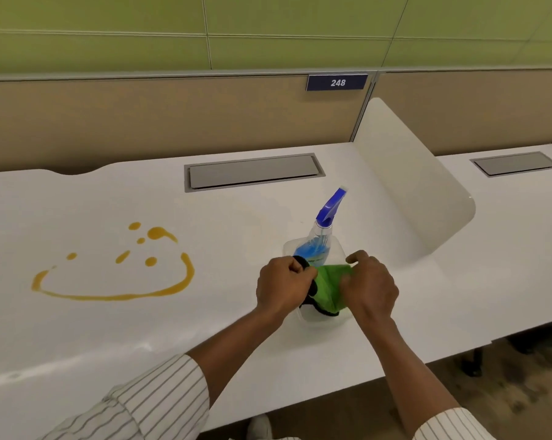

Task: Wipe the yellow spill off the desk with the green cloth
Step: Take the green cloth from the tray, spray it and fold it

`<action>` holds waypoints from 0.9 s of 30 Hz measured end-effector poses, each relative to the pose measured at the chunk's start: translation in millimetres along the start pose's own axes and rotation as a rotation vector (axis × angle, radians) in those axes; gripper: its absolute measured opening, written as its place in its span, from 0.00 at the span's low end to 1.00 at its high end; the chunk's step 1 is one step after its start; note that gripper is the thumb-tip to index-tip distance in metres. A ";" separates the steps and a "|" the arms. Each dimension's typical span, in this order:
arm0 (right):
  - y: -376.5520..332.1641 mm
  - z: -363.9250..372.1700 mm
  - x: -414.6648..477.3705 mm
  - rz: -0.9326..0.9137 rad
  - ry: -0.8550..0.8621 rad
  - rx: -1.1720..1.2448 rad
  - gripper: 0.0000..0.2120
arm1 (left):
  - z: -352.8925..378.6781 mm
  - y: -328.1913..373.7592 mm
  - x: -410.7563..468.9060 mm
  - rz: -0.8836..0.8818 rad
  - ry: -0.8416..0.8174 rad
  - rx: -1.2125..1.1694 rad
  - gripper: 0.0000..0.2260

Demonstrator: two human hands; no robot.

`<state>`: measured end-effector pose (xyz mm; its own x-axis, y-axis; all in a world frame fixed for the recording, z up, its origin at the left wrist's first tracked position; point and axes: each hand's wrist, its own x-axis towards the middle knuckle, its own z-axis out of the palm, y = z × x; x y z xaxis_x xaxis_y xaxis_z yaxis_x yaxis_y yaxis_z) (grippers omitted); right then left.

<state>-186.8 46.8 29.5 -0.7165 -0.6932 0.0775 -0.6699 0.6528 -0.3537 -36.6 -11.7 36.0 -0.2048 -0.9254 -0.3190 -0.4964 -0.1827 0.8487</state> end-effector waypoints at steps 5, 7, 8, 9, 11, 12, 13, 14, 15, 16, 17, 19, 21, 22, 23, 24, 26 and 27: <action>-5.3 -46.2 5.1 0.139 -0.081 0.304 0.12 | -36.5 18.3 -12.3 0.090 0.156 -0.200 0.08; -9.7 -61.6 5.2 0.181 -0.162 0.454 0.10 | -54.9 25.1 -21.4 0.121 0.198 -0.323 0.07; -13.2 -67.2 3.5 0.185 -0.203 0.525 0.09 | -64.6 28.7 -25.5 0.125 0.197 -0.363 0.08; -17.3 -71.4 0.8 0.176 -0.242 0.584 0.09 | -74.2 31.4 -28.8 0.119 0.183 -0.399 0.10; -26.9 -75.6 -5.8 0.136 -0.311 0.670 0.12 | -91.9 32.4 -33.4 0.102 0.150 -0.482 0.10; -32.7 -76.7 -9.8 0.119 -0.346 0.708 0.13 | -100.8 32.4 -36.7 0.086 0.143 -0.523 0.09; -39.2 -77.8 -14.1 0.106 -0.380 0.751 0.14 | -109.9 32.0 -39.8 0.064 0.163 -0.537 0.09; -45.4 -78.1 -18.0 0.100 -0.412 0.806 0.14 | -119.2 31.1 -43.4 0.033 0.204 -0.536 0.10; -51.1 -78.7 -22.4 0.101 -0.443 0.871 0.14 | -128.6 30.0 -47.5 0.001 0.253 -0.541 0.12; -56.5 -78.4 -26.3 0.102 -0.474 0.942 0.14 | -138.1 28.1 -51.6 -0.028 0.297 -0.562 0.14; -61.7 -78.1 -30.0 0.092 -0.503 1.007 0.13 | -147.8 26.0 -55.2 -0.049 0.323 -0.600 0.15; -71.6 -74.8 -37.6 0.039 -0.559 1.133 0.12 | -168.2 22.6 -62.9 -0.093 0.371 -0.664 0.17; -82.3 -69.3 -46.5 -0.017 -0.623 1.276 0.11 | -187.9 16.9 -70.7 -0.131 0.391 -0.733 0.18; -87.7 -66.6 -51.3 -0.067 -0.670 1.343 0.11 | -197.8 13.3 -74.3 -0.149 0.403 -0.756 0.15; -92.2 -63.8 -55.4 -0.144 -0.736 1.393 0.15 | -207.7 9.7 -77.5 -0.158 0.416 -0.774 0.12; -96.5 -61.7 -59.8 -0.239 -0.817 1.407 0.22 | -217.3 6.3 -81.3 -0.169 0.432 -0.792 0.10; -108.7 -59.2 -69.6 -0.428 -0.891 1.317 0.29 | -235.1 -0.8 -90.1 -0.195 0.462 -0.816 0.08; -116.4 -57.5 -75.5 -0.504 -0.843 1.241 0.28 | -243.0 -5.9 -94.2 -0.202 0.475 -0.827 0.07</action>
<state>-65.9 40.7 118.4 0.1132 -0.9924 0.0484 0.0763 -0.0399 -0.9963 190.6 -4.2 163.6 0.2707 -0.8555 -0.4414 0.3010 -0.3603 0.8829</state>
